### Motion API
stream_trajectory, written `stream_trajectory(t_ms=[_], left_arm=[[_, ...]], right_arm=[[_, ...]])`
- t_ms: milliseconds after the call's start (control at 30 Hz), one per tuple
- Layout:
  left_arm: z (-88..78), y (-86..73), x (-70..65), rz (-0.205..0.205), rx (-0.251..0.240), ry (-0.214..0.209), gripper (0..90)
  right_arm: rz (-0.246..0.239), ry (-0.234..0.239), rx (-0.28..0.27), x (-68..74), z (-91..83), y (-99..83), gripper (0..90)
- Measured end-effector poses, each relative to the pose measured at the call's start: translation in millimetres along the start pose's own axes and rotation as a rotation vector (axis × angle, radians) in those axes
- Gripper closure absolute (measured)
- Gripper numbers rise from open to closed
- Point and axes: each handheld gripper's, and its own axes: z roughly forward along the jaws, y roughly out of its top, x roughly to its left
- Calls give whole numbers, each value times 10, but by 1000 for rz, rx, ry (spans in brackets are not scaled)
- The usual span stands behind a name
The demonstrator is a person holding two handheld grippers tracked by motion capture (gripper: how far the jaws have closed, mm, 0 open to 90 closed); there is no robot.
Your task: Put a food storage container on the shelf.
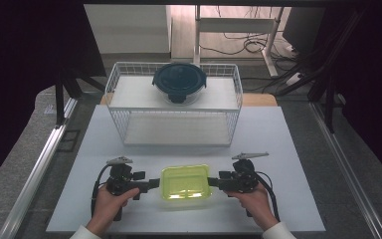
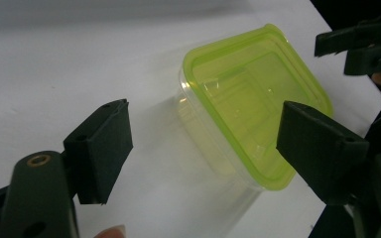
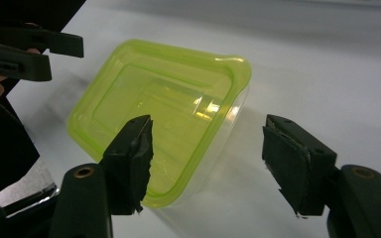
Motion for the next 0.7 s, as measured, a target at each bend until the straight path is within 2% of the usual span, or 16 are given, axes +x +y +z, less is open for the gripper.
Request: stream_trajectory(t_ms=[100, 200, 267, 333, 400, 600, 700], left_arm=[[68, 4, 57, -54, 16, -54, 241], [113, 15, 73, -71, 30, -67, 252], [137, 22, 77, -99, 29, -87, 264], [158, 32, 87, -122, 31, -104, 271], [190, 41, 85, -141, 42, -125, 324], [256, 35, 83, -158, 61, -114, 352], [292, 25, 71, -168, 73, -131, 379]], right_arm=[[18, 33, 18, -16, 65, -1, 393], [38, 50, 28, -34, 123, 4, 415], [69, 64, 28, -61, 166, 7, 439], [76, 66, 30, -72, 180, 8, 440], [87, 65, 39, -94, 223, 10, 441], [118, 84, 47, -133, 270, 1, 477], [130, 91, 51, -135, 278, -2, 496]])
